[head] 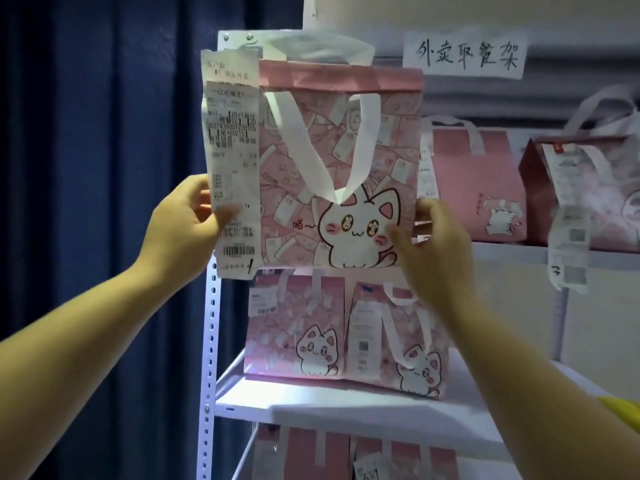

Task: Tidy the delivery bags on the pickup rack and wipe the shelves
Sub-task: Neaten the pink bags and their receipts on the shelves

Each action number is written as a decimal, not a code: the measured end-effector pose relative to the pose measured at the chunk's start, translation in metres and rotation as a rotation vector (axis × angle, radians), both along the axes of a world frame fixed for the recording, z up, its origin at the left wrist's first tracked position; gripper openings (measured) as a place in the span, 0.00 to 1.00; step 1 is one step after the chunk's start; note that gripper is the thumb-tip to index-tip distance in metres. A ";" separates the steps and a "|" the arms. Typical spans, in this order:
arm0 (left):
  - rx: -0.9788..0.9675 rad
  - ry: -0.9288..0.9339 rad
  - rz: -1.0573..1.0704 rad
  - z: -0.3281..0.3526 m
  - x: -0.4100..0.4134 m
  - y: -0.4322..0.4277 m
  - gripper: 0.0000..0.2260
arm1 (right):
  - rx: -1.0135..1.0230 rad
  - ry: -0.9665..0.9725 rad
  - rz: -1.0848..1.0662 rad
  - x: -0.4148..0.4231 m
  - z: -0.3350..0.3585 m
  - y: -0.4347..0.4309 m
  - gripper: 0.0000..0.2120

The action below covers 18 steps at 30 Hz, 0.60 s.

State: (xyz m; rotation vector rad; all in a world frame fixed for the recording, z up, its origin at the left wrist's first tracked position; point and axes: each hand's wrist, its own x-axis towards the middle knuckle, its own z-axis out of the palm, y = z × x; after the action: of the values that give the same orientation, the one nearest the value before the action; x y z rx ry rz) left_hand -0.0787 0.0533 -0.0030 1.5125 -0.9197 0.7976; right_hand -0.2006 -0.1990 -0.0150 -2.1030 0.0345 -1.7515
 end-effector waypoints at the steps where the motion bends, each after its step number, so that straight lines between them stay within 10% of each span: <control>1: -0.006 0.003 0.016 0.008 0.007 -0.002 0.09 | 0.014 0.002 0.002 0.005 0.009 0.003 0.10; 18: 0.179 0.067 0.254 0.066 0.140 -0.076 0.04 | 0.033 0.124 -0.165 0.114 0.056 -0.050 0.15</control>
State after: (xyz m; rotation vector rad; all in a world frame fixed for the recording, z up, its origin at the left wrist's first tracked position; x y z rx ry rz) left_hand 0.0609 -0.0227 0.0629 1.8273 -0.7745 0.8568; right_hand -0.0864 -0.2487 0.0412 -2.2374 0.2771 -1.6945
